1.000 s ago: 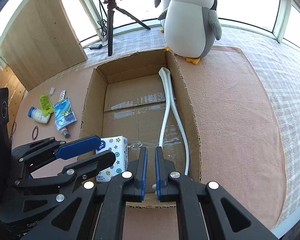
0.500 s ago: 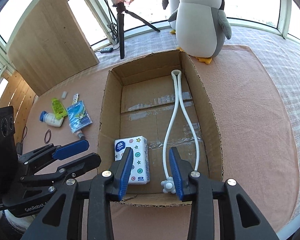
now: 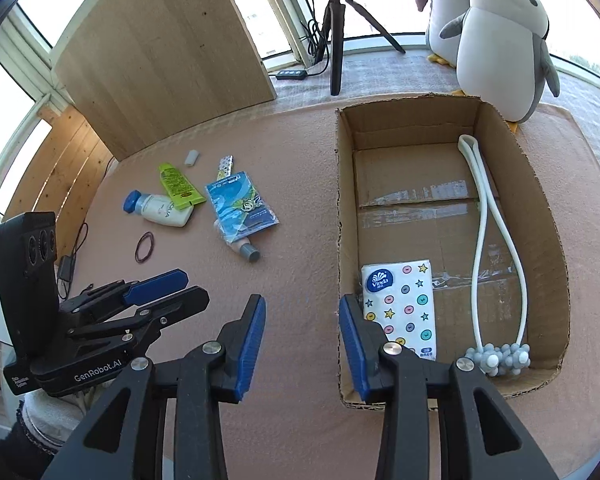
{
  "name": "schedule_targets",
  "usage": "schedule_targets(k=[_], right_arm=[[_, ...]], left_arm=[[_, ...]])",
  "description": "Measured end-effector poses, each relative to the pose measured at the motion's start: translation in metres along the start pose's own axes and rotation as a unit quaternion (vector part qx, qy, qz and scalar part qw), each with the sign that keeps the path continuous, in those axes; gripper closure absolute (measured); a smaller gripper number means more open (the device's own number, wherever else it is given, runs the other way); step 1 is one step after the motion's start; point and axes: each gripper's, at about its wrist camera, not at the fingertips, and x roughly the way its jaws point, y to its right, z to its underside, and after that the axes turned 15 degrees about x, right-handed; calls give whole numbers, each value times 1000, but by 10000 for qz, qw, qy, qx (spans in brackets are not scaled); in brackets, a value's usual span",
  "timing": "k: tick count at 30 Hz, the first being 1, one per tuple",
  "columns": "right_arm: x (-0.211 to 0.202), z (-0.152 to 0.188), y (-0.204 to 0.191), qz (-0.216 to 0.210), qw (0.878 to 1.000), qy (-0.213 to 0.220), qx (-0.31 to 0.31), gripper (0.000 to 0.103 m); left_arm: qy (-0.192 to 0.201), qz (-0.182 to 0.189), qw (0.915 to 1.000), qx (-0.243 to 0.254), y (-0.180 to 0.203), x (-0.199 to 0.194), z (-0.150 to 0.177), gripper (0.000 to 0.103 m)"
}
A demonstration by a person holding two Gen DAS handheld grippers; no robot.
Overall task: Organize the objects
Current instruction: 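Grasp the small white lotion bottle with the right gripper and lift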
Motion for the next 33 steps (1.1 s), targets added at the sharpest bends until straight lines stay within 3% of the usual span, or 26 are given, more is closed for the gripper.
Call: schedule_targets(k=[7, 17, 33], right_arm=[[35, 7, -39, -114, 9994, -302, -149, 55], [107, -12, -67, 260, 9977, -535, -324, 55], [152, -30, -94, 443, 9968, -391, -530, 56]], left_arm=[[-81, -323, 9982, -492, -72, -23, 35, 56], [-159, -646, 9943, -837, -144, -44, 65, 56], [-242, -739, 9908, -1106, -189, -51, 79, 56]])
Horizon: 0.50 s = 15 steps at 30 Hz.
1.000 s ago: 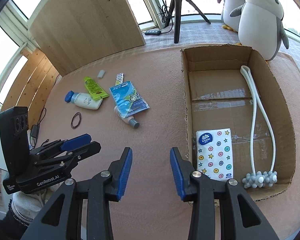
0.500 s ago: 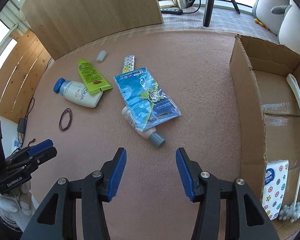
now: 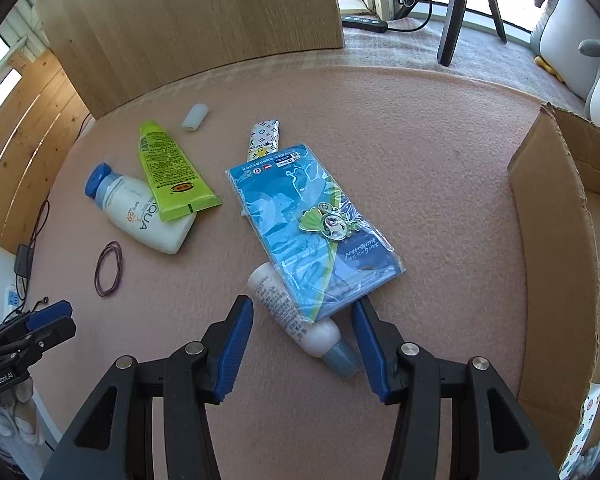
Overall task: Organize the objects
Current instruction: 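Grasp the small white lotion bottle with the right gripper and lift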
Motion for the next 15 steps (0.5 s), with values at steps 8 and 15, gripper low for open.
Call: schedule_targets(k=[8, 15], right_arm=[[10, 6, -33, 54, 9987, -29, -509, 61], [11, 21, -49, 410, 9941, 0, -1000, 77]], left_arm=[[-3, 27, 10000, -14, -3, 2, -1, 56], [-9, 50, 9998, 173, 4, 9, -11, 56]])
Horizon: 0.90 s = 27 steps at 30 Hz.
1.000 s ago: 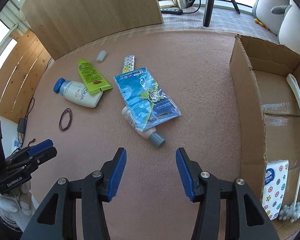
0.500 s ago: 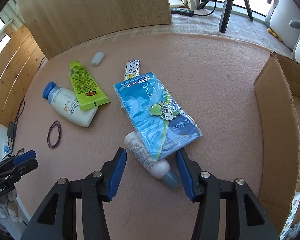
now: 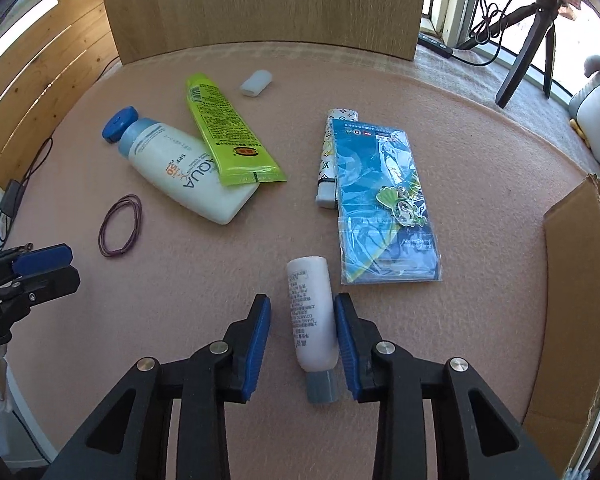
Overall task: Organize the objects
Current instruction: 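Grasp the small white lotion bottle with the right gripper and lift, then grasp the purple rubber band with the left gripper while the right gripper holds the bottle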
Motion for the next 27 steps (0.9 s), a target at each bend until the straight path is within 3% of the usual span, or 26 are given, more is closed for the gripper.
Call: schedule_targets(k=[2, 14, 20, 25, 27], right_arm=[[0, 3, 1, -61, 10000, -48, 33, 84], [-9, 28, 7, -204, 9996, -57, 200, 84], [-12, 35, 11, -179, 9995, -71, 236, 84], [-14, 39, 12, -159, 9995, -64, 267, 84], [-16, 41, 13, -155, 9995, -57, 282, 84]], left_arm=[[-32, -10, 9999, 130, 6, 5, -6, 56], [-395, -272, 9952, 852, 31, 46, -40, 57], [-447, -528, 9916, 1090, 35, 50, -46, 73], [-433, -559, 9914, 1100, 30, 44, -41, 99], [-396, -509, 9923, 1057, 31, 41, -37, 100]])
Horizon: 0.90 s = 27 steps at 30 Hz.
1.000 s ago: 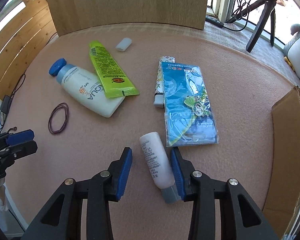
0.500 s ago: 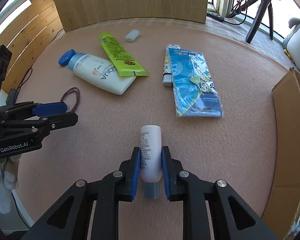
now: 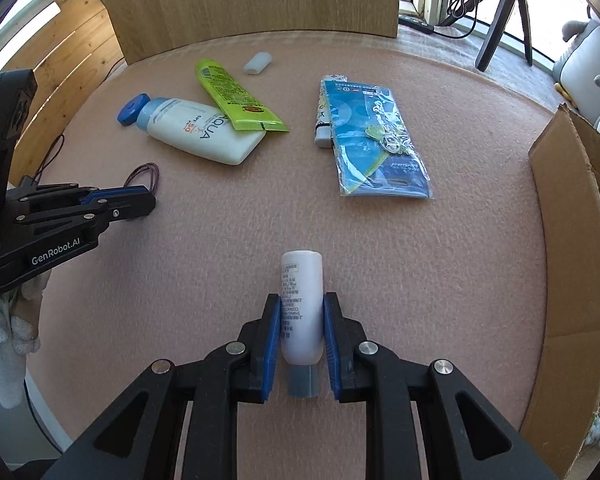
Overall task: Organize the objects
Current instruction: 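Grasp the purple rubber band with the left gripper while the right gripper holds the bottle, then carry bottle and rubber band into the box and open both grippers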
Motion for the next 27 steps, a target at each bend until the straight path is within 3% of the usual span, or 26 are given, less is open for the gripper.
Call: schedule_targets(k=[16, 27], right_arm=[[-22, 30, 30, -341, 9958, 111, 837, 84], [-74, 43, 53, -359, 9928, 607, 973, 84]], left_arm=[[472, 992, 9906, -811, 27, -36, 51, 100], [916, 1478, 9820, -733, 61, -69, 20, 100]])
